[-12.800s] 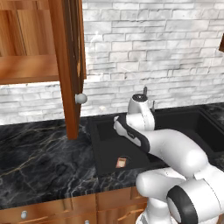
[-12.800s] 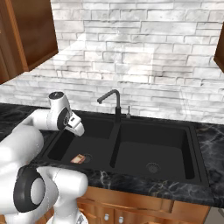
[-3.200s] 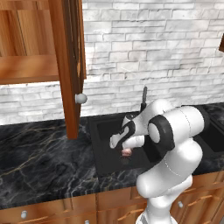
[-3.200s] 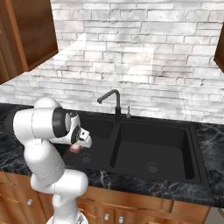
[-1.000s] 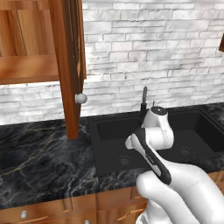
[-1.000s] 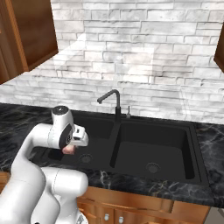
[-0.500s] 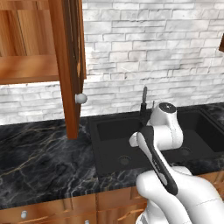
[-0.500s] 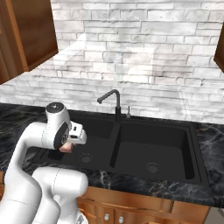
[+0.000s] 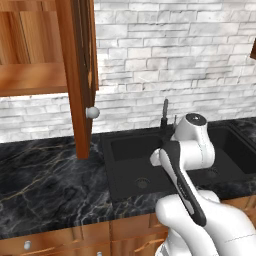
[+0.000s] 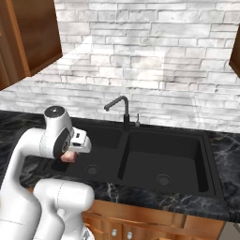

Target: Pick up the dish brush and bar soap from the sink, and place them back in the cabinet, and close the cabinet doors.

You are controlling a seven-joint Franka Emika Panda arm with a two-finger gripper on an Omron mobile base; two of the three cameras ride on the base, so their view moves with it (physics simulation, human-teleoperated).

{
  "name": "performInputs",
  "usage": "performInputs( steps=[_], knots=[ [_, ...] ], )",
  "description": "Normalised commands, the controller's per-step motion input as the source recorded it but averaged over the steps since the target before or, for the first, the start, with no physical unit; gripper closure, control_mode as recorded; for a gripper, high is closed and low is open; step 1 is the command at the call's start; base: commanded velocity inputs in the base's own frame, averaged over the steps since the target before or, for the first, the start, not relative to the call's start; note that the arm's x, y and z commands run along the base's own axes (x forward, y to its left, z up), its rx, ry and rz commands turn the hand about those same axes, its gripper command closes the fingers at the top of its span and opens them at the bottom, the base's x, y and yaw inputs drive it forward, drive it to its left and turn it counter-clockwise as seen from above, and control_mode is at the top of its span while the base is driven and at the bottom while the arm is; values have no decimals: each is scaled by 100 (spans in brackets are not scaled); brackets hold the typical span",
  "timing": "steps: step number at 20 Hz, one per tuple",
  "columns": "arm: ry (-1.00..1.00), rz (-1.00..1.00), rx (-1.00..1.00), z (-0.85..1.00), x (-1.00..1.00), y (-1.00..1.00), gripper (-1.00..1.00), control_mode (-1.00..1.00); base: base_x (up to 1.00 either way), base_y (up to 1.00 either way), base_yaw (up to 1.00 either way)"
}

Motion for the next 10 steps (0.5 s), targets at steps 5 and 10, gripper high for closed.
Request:
performInputs(
  steps=[5,10],
  knots=[
    [0,0,0,0,-23,-9,100,-100,0,0,0],
    [0,0,0,10,-25,-15,100,-100,0,0,0]
  ],
)
